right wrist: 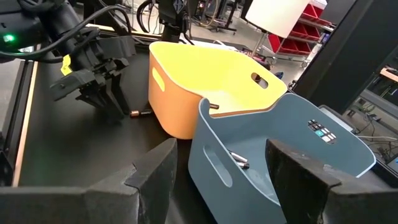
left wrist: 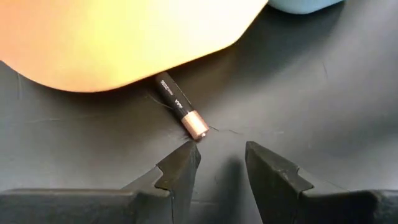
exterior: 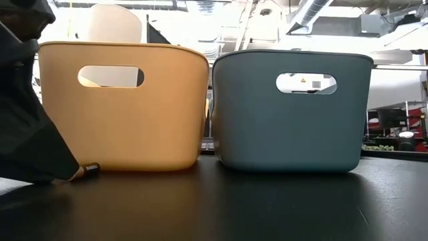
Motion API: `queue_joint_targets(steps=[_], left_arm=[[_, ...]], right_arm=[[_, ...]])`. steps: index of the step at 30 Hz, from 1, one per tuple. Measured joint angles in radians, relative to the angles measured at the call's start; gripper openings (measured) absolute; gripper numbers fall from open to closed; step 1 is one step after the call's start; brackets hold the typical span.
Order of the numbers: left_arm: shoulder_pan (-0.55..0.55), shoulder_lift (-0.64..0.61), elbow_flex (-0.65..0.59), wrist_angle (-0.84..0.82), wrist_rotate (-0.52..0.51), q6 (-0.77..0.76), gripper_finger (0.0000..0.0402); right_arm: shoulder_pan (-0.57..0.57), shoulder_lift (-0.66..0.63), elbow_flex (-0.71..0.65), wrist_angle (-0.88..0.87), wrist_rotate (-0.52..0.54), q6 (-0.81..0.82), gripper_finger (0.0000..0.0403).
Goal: Sort batteries
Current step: Put the black battery into the yellow bin
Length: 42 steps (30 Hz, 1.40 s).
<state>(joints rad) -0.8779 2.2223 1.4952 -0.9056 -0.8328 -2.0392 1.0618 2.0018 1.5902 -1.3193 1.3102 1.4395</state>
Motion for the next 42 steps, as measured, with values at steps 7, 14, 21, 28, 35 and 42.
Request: queue_joint_targets(steps=[7,14,21,28,35,42], left_arm=[[0.016,0.000,0.000,-0.015,0.004,0.018,0.0139],[0.015,-0.007,0.000,-0.050,0.023,-0.004,0.0139],[0.021,-0.015,0.033,-0.153,0.075,-0.015,0.0139],[0.050,-0.015,0.034,-0.029,0.043,0.079,0.0139],[0.068,-0.015,0.035,-0.023,0.044,0.091,0.0147],[0.113,-0.015,0.035,-0.020,0.053,0.132,0.0156]], right_arm=[[-0.004,0.000,0.000,0.008,0.000,-0.002,0.0260],[-0.004,0.000,0.000,0.026,0.000,-0.027,0.0260],[-0.004,0.000,0.000,0.025,0.000,-0.027,0.0260],[-0.004,0.000,0.000,0.025,0.000,-0.027,0.0260],[-0.004,0.000,0.000,0.025,0.000,-0.027,0.0260],[-0.004,0.000,0.000,0.025,0.000,-0.028,0.0260]])
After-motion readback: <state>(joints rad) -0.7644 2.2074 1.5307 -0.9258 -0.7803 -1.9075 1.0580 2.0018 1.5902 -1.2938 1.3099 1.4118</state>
